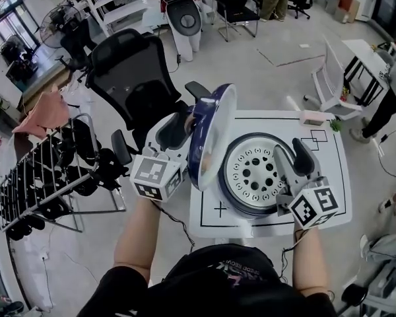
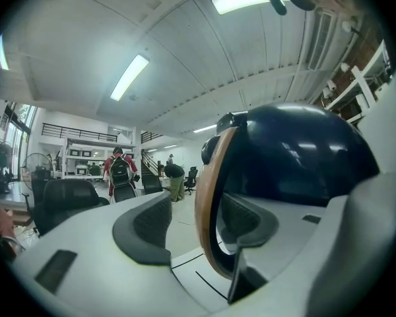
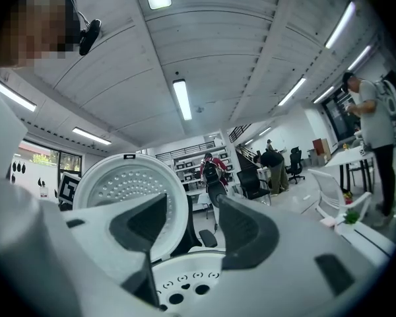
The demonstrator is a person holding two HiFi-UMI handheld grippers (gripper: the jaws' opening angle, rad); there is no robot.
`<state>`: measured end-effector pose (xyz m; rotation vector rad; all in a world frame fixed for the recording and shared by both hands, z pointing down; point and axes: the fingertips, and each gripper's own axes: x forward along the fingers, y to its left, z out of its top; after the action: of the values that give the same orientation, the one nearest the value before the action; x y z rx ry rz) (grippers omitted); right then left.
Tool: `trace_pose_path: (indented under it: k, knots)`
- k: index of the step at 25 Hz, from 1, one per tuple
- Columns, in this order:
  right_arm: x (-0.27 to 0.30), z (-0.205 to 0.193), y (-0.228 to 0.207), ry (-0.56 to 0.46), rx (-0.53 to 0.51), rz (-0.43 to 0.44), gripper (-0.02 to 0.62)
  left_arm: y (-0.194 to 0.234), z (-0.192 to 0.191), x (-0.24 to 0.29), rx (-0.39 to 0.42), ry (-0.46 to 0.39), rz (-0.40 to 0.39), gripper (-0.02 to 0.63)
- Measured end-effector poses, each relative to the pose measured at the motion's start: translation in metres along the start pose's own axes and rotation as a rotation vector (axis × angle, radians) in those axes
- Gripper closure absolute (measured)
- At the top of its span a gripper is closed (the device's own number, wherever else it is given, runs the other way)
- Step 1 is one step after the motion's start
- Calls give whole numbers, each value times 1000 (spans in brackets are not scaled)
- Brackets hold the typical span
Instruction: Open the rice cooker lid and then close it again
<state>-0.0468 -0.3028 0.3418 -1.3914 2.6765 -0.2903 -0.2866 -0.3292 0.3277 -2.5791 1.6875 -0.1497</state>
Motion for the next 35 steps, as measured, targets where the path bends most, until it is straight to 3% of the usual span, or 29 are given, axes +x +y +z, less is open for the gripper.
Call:
trace_pose_path:
  k: [7,16,26,35]
  knots:
    - [0,0,-3,-5,1,-15,354,-17,1,6,11,2,-99,480]
    - [-6,0,-7,-7,-1,-39,354,-20,3,8,53,19,-94,486]
    - [-31,7,-17,-28,-9,-93,354,-54,15,15,172,48,-110,482]
    - [-68,10,-45,-50,7,-172,354,-116,18,29,375,89,-149,471]
